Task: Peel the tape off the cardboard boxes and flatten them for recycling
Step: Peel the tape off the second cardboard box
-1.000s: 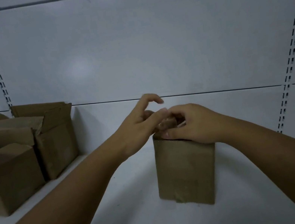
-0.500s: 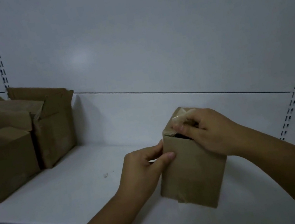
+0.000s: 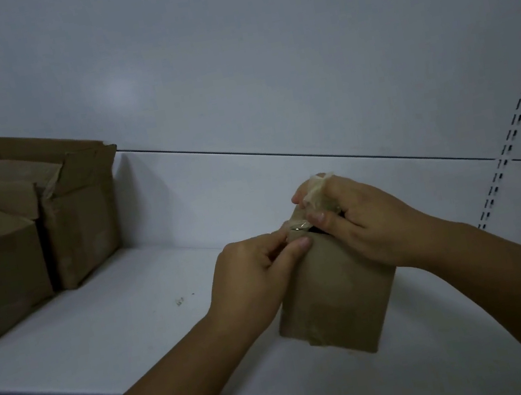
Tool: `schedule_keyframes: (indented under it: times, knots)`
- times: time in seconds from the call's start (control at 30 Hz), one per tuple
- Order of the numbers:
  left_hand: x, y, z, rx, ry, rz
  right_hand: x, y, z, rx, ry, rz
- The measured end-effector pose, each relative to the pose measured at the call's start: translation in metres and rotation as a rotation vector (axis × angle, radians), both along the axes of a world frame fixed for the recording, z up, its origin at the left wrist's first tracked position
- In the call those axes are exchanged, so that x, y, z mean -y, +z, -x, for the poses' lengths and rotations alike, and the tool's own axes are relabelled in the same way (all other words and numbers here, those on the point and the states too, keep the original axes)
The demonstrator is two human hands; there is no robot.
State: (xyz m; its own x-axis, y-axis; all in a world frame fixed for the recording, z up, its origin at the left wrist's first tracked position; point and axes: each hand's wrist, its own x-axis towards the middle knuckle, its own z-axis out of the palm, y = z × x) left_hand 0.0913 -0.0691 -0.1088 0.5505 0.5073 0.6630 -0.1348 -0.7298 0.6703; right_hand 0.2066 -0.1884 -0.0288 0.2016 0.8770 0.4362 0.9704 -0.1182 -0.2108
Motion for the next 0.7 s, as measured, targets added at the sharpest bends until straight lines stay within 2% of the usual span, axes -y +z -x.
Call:
schedule_keyframes:
  times: [0.2,0.33,0.4,0.53,0.7]
  knots:
    - [-0.005,0.005,0.001,0.042,0.129,-0.381,0.000,0.001,0.001,-0.102,-0.034,0.047]
    - [-0.016,0.010,0.002,0.046,0.273,-0.751,-0.001,0.003,0.001,-0.181,-0.037,0.083]
    - [-0.020,0.012,0.003,0.047,0.295,-0.839,0.000,0.004,0.001,-0.173,-0.033,0.081]
    - [-0.035,0.026,0.004,0.015,0.186,-1.045,-0.001,0.004,0.001,-0.141,-0.047,0.108]
    - [-0.051,0.048,0.007,-0.156,-0.025,-1.231,-0.003,0.005,-0.004,-0.161,-0.035,0.113]
